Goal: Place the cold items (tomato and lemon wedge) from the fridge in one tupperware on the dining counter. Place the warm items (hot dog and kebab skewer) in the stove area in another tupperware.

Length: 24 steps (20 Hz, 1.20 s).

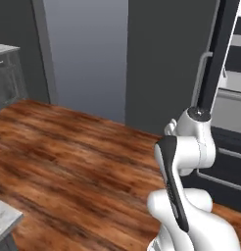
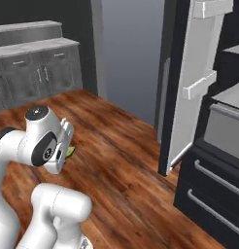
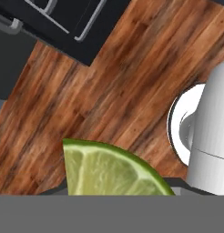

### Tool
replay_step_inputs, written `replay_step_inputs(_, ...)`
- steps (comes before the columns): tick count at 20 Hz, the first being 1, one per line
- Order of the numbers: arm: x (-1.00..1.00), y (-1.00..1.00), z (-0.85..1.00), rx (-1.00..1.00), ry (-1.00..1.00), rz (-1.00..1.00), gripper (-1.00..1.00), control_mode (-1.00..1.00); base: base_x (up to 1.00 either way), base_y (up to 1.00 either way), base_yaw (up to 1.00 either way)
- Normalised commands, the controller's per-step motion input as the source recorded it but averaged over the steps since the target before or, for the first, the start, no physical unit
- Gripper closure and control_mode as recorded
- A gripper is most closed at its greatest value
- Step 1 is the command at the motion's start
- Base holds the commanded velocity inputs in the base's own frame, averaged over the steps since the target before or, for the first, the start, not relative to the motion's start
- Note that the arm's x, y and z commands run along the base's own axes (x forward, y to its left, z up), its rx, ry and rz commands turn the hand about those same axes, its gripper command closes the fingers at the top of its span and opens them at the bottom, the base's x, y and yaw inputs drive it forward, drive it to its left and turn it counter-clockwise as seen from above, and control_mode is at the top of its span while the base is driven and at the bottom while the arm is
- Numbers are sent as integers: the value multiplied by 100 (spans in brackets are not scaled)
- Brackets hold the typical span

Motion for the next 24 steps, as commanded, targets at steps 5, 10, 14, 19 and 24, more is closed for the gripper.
replay_step_inputs(5,0,0,0,0,0,0,100,100,-1,3,63)
replay_step_inputs(10,0,0,0,0,0,0,100,100,1,-46,46)
replay_step_inputs(14,0,0,0,0,0,0,100,100,18,-73,35)
replay_step_inputs(19,0,0,0,0,0,0,100,100,48,-66,30)
replay_step_inputs(24,0,0,0,0,0,0,100,100,98,-20,22)
